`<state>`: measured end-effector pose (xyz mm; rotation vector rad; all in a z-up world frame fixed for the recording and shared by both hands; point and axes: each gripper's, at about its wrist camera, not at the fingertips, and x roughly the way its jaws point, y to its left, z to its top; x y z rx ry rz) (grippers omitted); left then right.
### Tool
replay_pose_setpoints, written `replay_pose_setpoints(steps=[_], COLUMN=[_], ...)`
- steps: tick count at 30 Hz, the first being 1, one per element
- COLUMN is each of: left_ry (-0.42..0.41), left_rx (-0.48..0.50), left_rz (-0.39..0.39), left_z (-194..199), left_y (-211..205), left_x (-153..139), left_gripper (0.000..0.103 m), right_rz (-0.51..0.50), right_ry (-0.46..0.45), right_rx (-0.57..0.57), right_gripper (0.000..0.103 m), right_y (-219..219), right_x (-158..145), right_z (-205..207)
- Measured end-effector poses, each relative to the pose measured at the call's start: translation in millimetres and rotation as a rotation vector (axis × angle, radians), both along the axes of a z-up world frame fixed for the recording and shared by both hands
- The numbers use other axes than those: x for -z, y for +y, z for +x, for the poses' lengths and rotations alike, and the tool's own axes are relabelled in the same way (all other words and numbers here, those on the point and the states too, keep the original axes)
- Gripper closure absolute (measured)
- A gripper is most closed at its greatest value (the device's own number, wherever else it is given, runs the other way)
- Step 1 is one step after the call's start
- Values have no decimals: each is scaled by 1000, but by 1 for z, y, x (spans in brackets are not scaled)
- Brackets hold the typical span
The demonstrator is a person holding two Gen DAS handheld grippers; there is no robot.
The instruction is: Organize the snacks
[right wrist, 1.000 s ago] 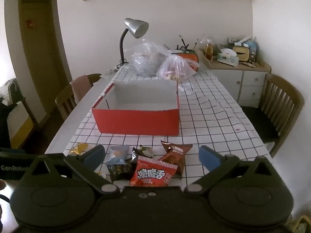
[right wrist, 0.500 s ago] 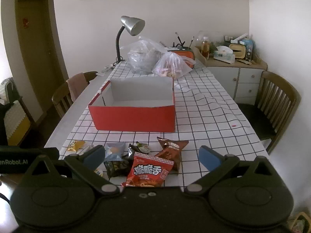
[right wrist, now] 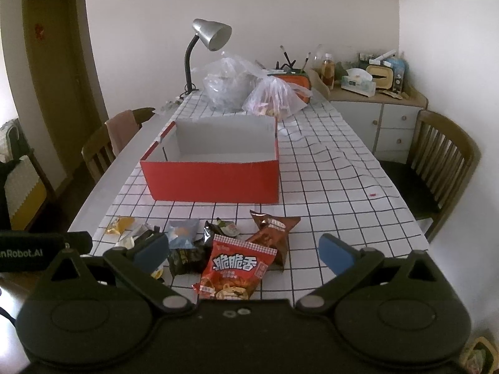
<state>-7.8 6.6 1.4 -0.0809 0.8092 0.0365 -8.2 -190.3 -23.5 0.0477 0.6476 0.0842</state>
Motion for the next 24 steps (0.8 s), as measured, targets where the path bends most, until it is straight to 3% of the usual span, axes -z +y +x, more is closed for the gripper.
replay_pose_setpoints(steps=[24], left_ry=[-1], left_rx=[-1], left_rz=[-10], left_z=[0], left_y=[5], left_x=[1], left_gripper=[0], right_rz=[-9], right_ry=[3], right_rx=[-11], right_gripper=[0], right_y=[7], right_x=[-1], right_z=[0])
